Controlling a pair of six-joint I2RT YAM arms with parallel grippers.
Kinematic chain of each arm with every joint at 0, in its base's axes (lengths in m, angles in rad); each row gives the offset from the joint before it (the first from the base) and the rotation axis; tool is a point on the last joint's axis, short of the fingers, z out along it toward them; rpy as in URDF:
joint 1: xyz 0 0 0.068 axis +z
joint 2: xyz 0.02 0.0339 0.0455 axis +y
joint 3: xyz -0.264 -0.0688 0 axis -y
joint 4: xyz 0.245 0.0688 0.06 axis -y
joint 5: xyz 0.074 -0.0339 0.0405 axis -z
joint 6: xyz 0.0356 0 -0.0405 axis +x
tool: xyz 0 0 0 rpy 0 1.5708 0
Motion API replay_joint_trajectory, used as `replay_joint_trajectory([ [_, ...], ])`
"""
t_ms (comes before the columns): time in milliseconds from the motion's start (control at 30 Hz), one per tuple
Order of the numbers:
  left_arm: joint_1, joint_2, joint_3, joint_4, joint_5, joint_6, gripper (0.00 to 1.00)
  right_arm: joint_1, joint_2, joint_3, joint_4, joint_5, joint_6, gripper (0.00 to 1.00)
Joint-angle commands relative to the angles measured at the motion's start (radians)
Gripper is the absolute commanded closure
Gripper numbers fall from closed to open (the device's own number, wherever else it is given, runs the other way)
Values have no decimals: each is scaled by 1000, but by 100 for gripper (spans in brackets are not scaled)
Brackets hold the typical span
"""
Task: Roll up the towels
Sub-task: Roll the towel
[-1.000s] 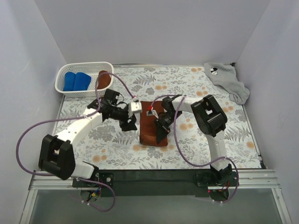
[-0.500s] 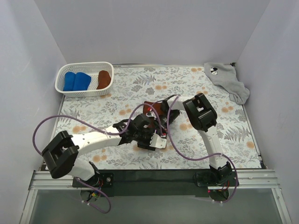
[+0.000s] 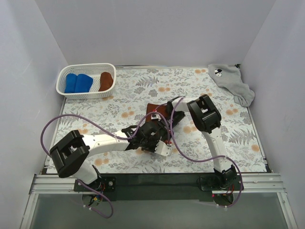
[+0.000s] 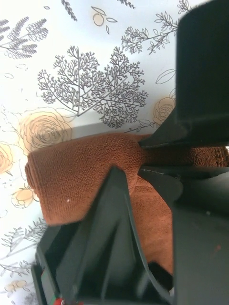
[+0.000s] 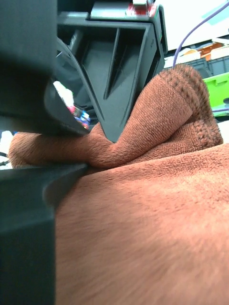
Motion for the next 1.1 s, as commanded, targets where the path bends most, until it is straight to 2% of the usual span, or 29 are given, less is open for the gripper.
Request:
replay_joint_trajectory([
  [0,-12,80,11,-217,150,-21,100,-85,-63,14,107,204,-39,69],
  [33,-11,106,31,-240,167,-22,100,-102,-89,7,109,213,-39,62],
  [167,36,155,104,-364,289,-45,100,-224,-227,0,119,267,-40,52],
  [333,98,273,249,-526,449,-21,100,-346,-423,-24,174,323,-45,50],
  [400,161,340,325,-599,512,-14,100,-386,-521,-65,211,342,-51,49],
  [467,225,412,370,-661,598,-4,100,-398,-589,-101,231,366,-65,49],
  [633,308,555,510,-767,657,50,100,-390,-844,-254,322,382,-109,42],
  [733,353,662,588,-837,703,100,100,-323,-945,-338,346,418,-129,41],
  [800,360,710,626,-886,709,130,99,-211,-1000,-381,381,481,-114,41],
  [933,377,820,703,-929,720,139,97,14,-1069,-522,542,690,-69,41],
  [967,386,839,727,-935,721,139,97,112,-1074,-564,579,806,-63,41],
  [1033,391,864,744,-946,715,140,96,208,-1065,-584,670,965,-46,43],
  [1067,396,882,754,-946,712,140,95,272,-1042,-586,711,1000,-39,43],
])
